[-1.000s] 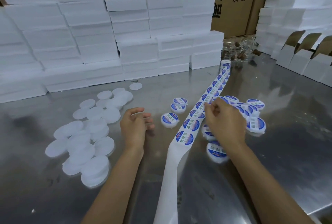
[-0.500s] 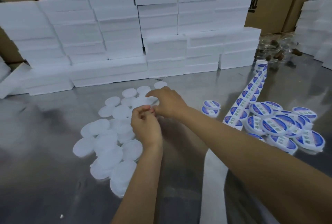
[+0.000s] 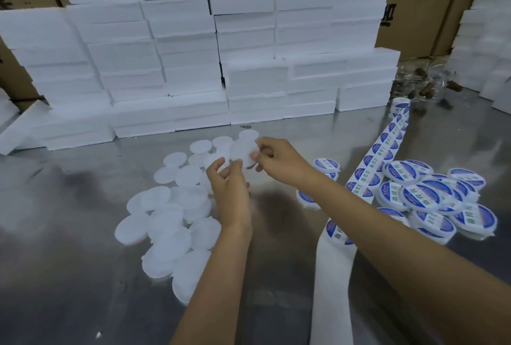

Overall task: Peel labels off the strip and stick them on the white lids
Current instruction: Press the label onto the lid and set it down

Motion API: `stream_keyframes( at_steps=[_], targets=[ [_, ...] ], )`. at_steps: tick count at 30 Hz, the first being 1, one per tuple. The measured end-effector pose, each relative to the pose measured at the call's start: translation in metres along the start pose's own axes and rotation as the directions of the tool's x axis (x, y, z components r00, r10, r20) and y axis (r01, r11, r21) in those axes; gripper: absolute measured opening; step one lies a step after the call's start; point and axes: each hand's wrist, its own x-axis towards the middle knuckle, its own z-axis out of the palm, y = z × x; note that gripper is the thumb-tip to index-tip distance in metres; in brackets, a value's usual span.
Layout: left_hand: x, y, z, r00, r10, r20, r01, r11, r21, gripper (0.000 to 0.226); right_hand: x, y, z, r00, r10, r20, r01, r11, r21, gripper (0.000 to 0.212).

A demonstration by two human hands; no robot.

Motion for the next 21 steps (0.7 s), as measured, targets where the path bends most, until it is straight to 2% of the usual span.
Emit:
stream_keyframes(
  at_steps=[2,4,7,9,12,13,17,21],
  targets=[
    [-0.006,0.003,0.004,0.992,-0.02,0.127,0.023,0.999,-0.023,0.036,-0.02,0.002,-0.011,0.996,0.048,0.08,-0.057,0.991,0.119,0.014],
    [-0.017,0.005,0.009,0.976,0.063,0.207,-0.067,0.998,0.012,0.031,-0.04,0.004,-0.02,0.989,0.084,0.124,-0.106,0.977,0.184,0.015],
    [-0.035,0.003,0.016,0.947,0.165,0.276,-0.185,0.982,0.047,0.022,-0.067,0.009,-0.032,0.986,0.142,0.09,-0.158,0.965,0.208,0.018],
    [-0.046,0.001,0.018,0.931,0.189,0.312,-0.219,0.974,0.064,0.022,-0.084,0.015,-0.038,0.983,0.183,-0.007,-0.18,0.973,0.142,0.018],
    [-0.058,-0.002,0.018,0.903,0.197,0.382,-0.263,0.956,0.128,0.023,-0.109,0.026,-0.046,0.973,0.176,-0.153,-0.186,0.981,-0.058,0.013],
    [-0.061,-0.002,0.019,0.895,0.181,0.407,-0.253,0.959,0.13,0.024,-0.117,0.028,-0.048,0.969,0.171,-0.179,-0.185,0.981,-0.065,0.012],
    [-0.069,0.0,0.021,0.86,0.072,0.505,-0.179,0.97,0.167,0.024,-0.148,0.034,-0.059,0.962,0.105,-0.253,-0.125,0.99,-0.066,0.029],
    [-0.075,0.0,0.023,0.851,0.018,0.525,-0.159,0.962,0.224,0.026,-0.166,0.042,-0.069,0.968,0.044,-0.246,-0.109,0.96,-0.258,0.027]
  ],
)
